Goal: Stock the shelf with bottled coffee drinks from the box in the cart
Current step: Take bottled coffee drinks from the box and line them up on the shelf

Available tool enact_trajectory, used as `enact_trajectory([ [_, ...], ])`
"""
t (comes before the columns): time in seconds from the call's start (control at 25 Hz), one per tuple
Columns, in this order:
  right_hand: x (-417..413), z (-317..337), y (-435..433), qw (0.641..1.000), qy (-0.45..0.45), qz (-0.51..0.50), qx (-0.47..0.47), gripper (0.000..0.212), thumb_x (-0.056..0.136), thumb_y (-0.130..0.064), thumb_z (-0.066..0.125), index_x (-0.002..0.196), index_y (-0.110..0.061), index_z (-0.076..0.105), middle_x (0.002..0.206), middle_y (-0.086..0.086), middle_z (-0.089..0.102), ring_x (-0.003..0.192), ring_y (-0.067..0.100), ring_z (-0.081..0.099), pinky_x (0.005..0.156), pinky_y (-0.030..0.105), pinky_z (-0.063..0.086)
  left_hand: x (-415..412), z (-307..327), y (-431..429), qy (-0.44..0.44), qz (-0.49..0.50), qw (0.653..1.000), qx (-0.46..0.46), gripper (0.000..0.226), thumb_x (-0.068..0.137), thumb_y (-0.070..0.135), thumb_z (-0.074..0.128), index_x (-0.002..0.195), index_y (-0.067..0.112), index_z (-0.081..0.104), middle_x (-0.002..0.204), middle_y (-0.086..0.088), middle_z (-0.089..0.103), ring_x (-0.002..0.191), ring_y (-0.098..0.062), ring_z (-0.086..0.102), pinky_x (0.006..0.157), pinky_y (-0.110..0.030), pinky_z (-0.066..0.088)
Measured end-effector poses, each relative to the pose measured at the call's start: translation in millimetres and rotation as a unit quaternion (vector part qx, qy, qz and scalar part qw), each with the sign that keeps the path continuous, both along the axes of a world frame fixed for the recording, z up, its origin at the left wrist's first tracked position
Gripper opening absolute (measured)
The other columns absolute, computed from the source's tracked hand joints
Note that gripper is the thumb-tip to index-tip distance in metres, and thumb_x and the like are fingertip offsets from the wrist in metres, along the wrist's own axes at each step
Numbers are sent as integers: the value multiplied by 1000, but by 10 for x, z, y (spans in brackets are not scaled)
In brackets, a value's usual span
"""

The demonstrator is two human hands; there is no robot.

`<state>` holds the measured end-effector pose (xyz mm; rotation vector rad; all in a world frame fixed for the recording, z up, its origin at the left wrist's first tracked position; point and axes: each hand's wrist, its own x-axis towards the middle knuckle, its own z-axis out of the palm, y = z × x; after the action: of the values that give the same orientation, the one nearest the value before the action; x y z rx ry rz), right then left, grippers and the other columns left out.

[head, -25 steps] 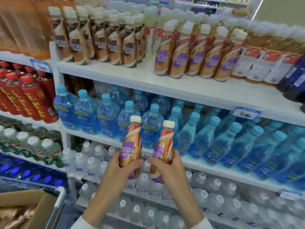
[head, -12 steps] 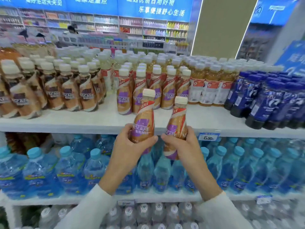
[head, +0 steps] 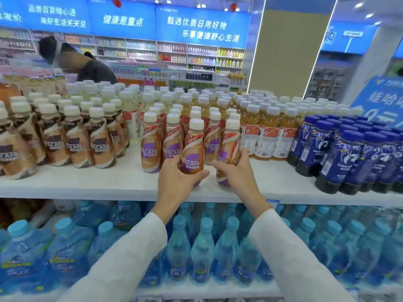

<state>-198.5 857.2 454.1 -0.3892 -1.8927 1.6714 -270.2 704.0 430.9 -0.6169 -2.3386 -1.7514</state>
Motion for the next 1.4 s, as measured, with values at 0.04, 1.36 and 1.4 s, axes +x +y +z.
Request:
enact_trajectory([
  [0.04,-24,-62,37,1000,2,11,-1,71,77,-25,85,135,-30,44,117,-13,68,103,5,68,66,15,55,1,-46,25,4,22,1000,-10,69,62,55,91,119,27,66,110,12,64,96,-7,63,81,-22,55],
  [1.36,43,-298,87,984,-13,-44,173,64,73,-29,91,124,-28,52,110,-13,65,95,1,64,79,13,49,247,-136,218,34,120,992,27,70,74,39,90,134,23,57,124,4,55,108,-12,60,93,-28,56],
  [1.4,16,-290,96,984,-15,-46,169,62,73,-29,91,120,-29,51,107,-14,64,93,-2,63,78,12,48,242,-133,255,35,125,991,34,70,75,38,90,133,23,54,125,4,55,109,-12,60,93,-28,55],
])
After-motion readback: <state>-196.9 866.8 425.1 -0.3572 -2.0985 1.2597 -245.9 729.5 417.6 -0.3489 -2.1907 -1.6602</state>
